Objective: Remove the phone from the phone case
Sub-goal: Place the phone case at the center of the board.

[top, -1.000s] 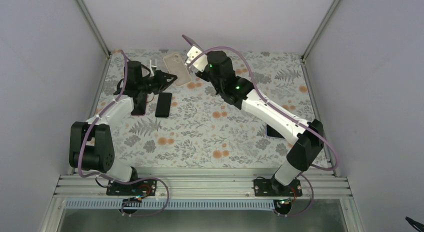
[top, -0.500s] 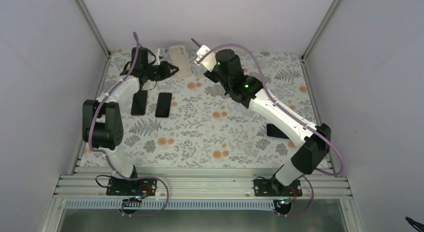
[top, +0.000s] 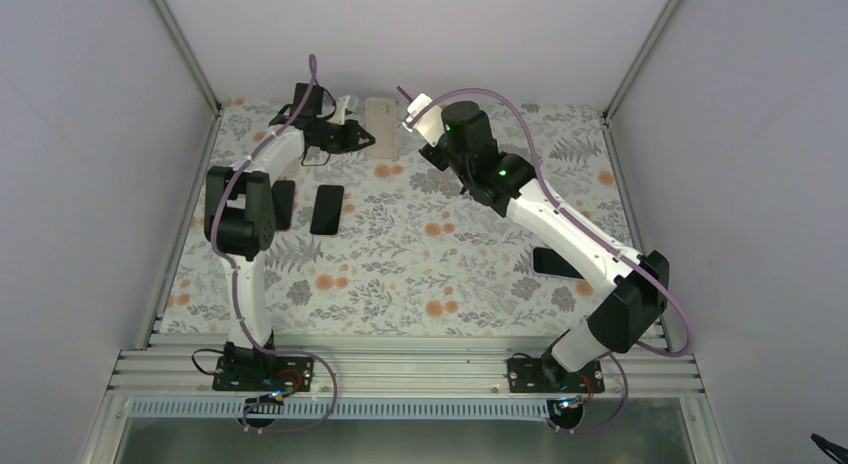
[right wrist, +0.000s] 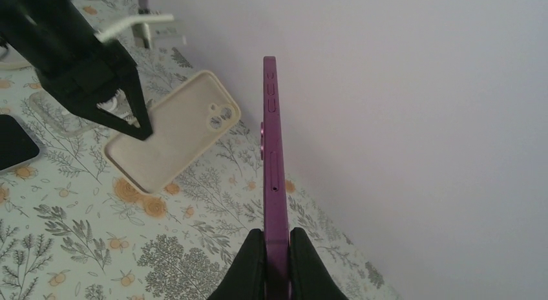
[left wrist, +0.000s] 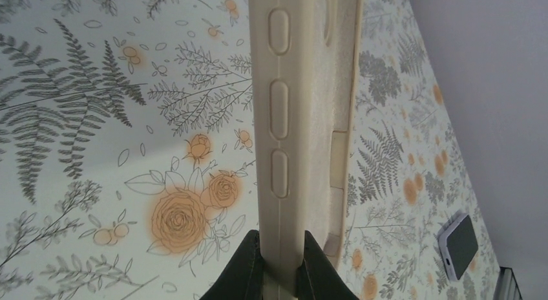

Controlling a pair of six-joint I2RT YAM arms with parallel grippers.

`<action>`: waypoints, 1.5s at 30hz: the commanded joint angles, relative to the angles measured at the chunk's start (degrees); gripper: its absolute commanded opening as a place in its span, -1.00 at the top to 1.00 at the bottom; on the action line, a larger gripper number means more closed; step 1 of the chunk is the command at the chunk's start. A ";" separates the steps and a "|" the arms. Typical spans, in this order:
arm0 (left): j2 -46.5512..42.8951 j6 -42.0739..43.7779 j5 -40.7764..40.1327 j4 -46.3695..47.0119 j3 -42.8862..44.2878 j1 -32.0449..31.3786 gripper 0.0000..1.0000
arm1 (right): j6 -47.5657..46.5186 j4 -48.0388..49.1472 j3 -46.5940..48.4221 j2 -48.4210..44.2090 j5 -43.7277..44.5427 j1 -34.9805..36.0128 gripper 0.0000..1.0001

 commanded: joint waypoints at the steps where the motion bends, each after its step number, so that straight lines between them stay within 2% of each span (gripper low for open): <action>1: 5.34 3.79 -0.69 -5.59 6.80 -1.67 0.95 | 2.46 2.41 -0.02 -1.18 -1.34 -1.08 0.92; 13: 16.03 5.13 -7.83 -11.48 17.22 -4.30 0.95 | 3.89 1.82 -1.06 -1.12 -3.63 -2.80 0.92; 31: 19.54 6.28 -29.46 -15.48 20.17 -5.49 0.94 | 4.56 1.10 -1.68 -2.49 -5.42 -3.73 0.92; 38: 21.28 7.71 -33.01 -17.44 21.97 -5.93 0.90 | 4.96 0.75 -0.84 -1.72 -5.86 -3.84 0.92; 45: 22.58 8.82 -33.06 -18.32 22.45 -6.62 0.83 | 5.06 0.40 -0.23 -1.18 -6.15 -3.84 0.92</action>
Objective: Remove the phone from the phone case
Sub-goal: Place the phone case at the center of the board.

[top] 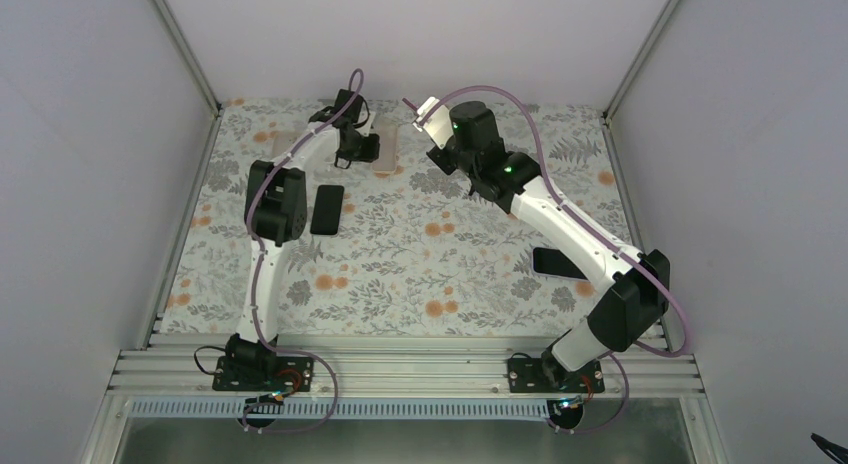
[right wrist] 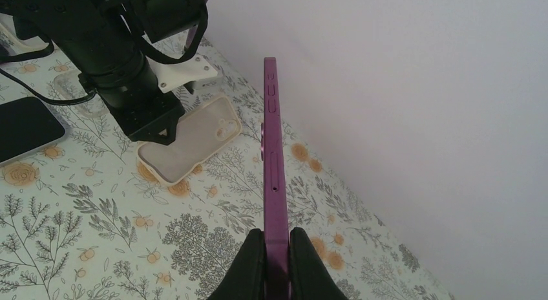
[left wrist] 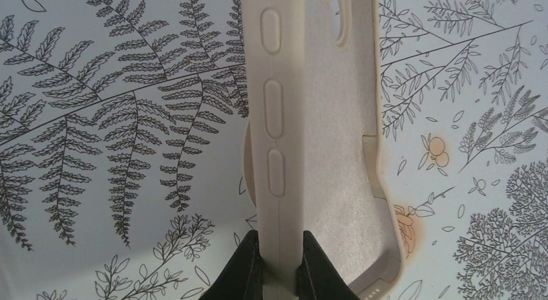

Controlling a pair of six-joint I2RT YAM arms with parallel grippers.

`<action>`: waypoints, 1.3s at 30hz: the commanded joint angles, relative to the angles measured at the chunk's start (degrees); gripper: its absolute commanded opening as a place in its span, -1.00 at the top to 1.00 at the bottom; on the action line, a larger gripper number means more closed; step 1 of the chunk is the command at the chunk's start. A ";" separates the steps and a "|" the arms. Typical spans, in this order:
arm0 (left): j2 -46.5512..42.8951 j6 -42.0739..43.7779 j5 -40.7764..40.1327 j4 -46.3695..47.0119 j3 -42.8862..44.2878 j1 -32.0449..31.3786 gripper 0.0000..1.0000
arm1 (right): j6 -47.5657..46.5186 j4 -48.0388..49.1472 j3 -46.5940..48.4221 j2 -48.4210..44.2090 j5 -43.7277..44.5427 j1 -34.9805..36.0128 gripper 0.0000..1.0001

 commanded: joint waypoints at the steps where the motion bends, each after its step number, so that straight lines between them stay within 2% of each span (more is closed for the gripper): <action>1: 3.79 2.73 -4.76 -2.38 0.46 -0.01 0.84 | 0.96 2.93 1.44 -1.17 -0.16 -0.43 0.92; 4: 3.15 3.16 -3.03 -2.57 -0.79 -0.30 0.95 | 0.87 2.91 1.22 -1.27 -0.13 -0.43 0.92; 14: -1.40 4.23 -0.10 -1.97 -7.49 -0.50 0.95 | 0.90 3.06 0.35 -2.27 -0.31 -0.40 0.92; 27: -4.18 4.64 4.99 -2.04 -11.71 -0.55 0.95 | 0.78 2.86 0.20 -2.33 -0.52 -0.43 0.92; 36: -2.06 4.23 -1.62 -2.34 -10.03 -0.50 0.95 | 0.91 2.47 0.93 -1.77 -0.74 -0.38 0.92; 39: -1.44 4.14 -4.01 -2.59 -9.35 -0.68 0.83 | 0.87 2.47 0.93 -1.63 -0.67 -0.41 0.92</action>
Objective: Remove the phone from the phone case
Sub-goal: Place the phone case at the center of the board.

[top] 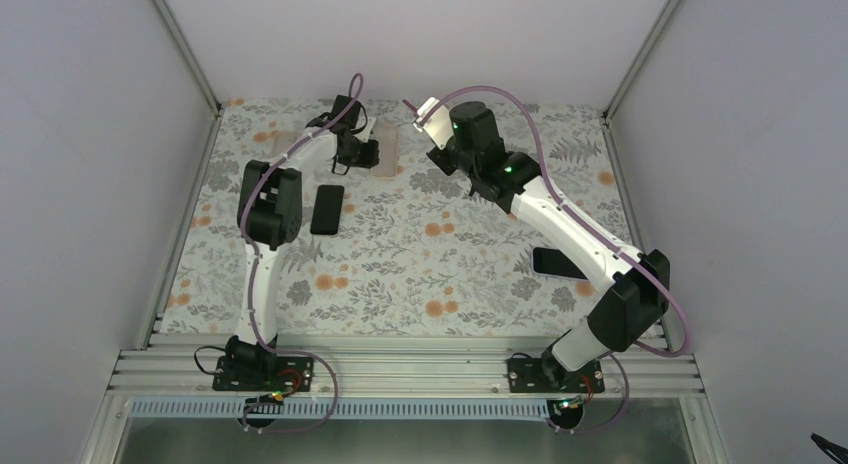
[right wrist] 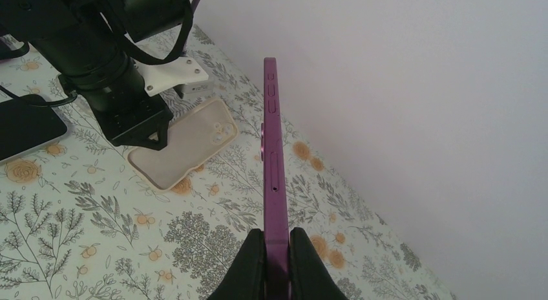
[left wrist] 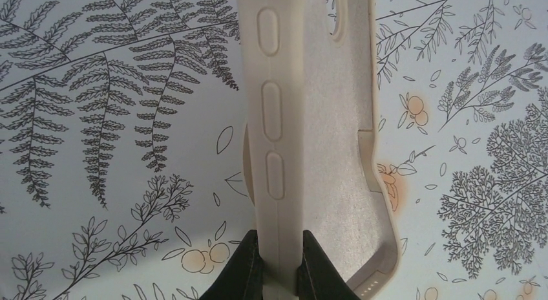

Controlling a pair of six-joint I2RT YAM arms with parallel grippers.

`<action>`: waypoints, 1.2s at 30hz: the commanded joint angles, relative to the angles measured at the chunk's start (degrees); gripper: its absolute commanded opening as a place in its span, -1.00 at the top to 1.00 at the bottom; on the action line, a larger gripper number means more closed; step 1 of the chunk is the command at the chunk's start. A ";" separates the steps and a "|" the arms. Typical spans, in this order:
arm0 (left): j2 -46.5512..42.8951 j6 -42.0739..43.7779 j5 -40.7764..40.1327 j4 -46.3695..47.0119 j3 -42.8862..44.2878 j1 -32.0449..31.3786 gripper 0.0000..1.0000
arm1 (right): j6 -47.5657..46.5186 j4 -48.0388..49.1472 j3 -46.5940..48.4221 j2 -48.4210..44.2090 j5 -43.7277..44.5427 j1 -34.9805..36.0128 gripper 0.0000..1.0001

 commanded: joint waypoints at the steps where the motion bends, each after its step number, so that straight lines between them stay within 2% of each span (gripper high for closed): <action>1: 3.64 1.86 -7.05 -7.37 0.39 -0.49 0.76 | 0.87 2.86 0.89 -1.60 -0.38 -0.43 0.92; 3: 4.06 1.93 -7.86 -7.55 0.94 -0.65 0.64 | 0.99 2.91 1.07 -1.46 -0.50 -0.41 0.92; 11: 4.50 1.18 -10.46 -7.48 1.52 -0.71 0.44 | 0.95 2.80 1.21 -1.50 -0.62 -0.42 0.92; 18: 1.52 1.64 -11.63 -7.76 3.42 -0.64 -0.11 | 0.80 3.14 1.11 -2.34 -0.55 -0.43 0.92; 21: -2.72 1.58 -12.65 -7.16 4.06 -0.28 -0.43 | 0.38 3.90 1.15 -2.61 -0.32 -0.42 0.92; 26: -13.32 1.59 -13.65 -2.03 -0.14 0.01 -0.77 | -0.76 4.03 3.50 -2.45 -0.48 -0.43 0.92; 29: -20.46 -0.06 -11.82 2.28 -4.47 0.68 -0.82 | -2.23 4.11 5.22 -2.31 -0.17 -0.36 0.92; 32: -27.06 -3.62 -6.44 6.31 -8.23 3.02 -0.82 | -4.21 4.95 6.77 -2.31 0.81 -0.26 0.92; 36: -33.57 -5.74 -1.39 8.89 -9.48 4.96 -0.82 | -6.71 6.11 9.60 -1.99 1.85 0.35 0.92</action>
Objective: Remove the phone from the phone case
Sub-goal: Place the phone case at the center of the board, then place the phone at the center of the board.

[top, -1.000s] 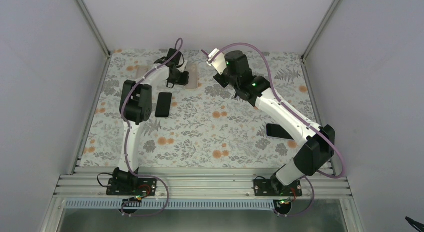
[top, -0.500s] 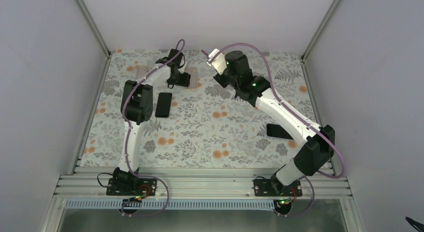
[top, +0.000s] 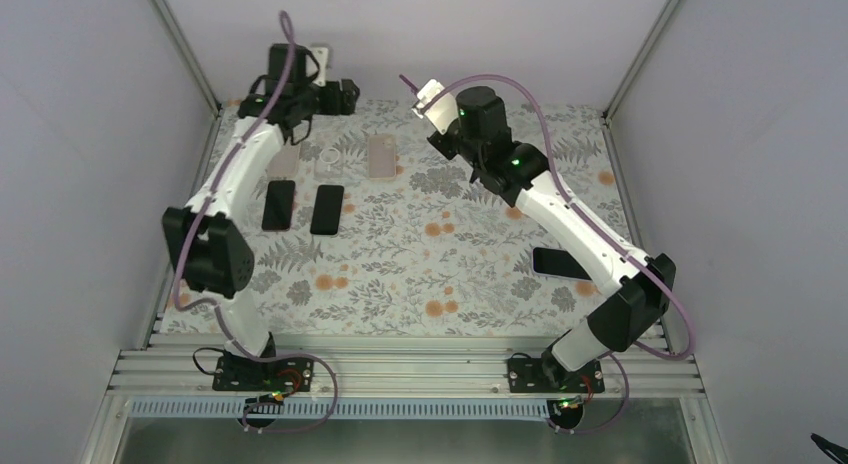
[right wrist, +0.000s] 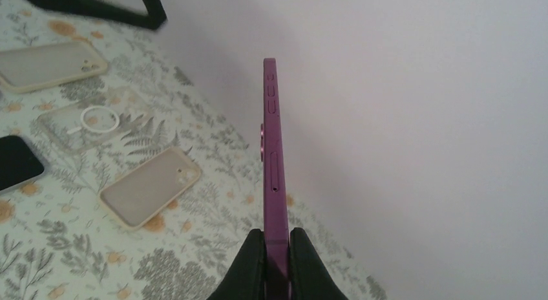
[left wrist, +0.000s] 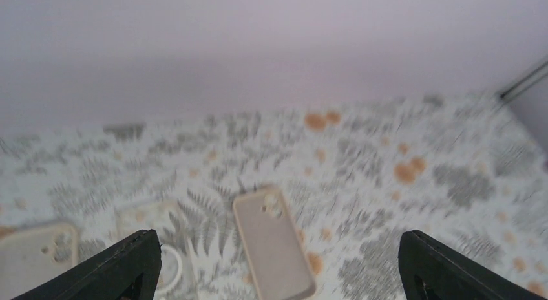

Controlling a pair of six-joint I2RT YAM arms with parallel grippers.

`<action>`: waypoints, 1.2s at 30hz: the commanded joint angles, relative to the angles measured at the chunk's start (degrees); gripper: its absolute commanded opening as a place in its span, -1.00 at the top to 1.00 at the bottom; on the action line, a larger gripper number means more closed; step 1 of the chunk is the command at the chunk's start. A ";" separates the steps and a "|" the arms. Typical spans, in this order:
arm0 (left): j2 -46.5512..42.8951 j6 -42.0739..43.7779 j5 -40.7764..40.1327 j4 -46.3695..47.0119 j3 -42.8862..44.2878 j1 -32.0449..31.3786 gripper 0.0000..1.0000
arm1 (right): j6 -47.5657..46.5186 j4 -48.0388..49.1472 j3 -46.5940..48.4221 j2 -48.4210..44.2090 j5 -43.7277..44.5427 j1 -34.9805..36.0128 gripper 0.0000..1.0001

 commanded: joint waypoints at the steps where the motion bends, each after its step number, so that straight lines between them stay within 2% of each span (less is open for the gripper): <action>1: -6.14 -3.80 7.26 6.35 -2.69 2.61 -0.82 | -4.08 6.09 5.24 -1.77 2.23 0.65 0.92; 9: -14.82 -14.04 23.45 13.67 -6.11 4.88 -0.82 | -14.99 18.20 4.62 -0.87 10.48 4.11 0.92; 14: -19.44 -24.74 31.74 25.83 -12.58 5.15 -0.83 | -19.18 22.99 4.02 -0.43 13.36 5.75 0.92; 18: -19.93 -32.99 34.54 30.90 -15.27 5.17 -0.83 | -24.05 28.96 1.08 -0.63 17.39 7.89 0.92; 22: -20.60 -39.02 37.44 37.30 -18.29 5.15 -0.84 | -32.16 39.44 -4.39 -0.81 21.22 9.86 0.92; 31: -20.88 -48.86 41.90 48.41 -24.77 5.10 -0.83 | -46.65 57.50 -12.33 -0.02 24.82 13.31 0.92; 36: -21.74 -52.69 42.12 54.01 -27.86 4.16 -0.80 | -52.52 63.42 -14.71 1.50 25.49 15.22 0.92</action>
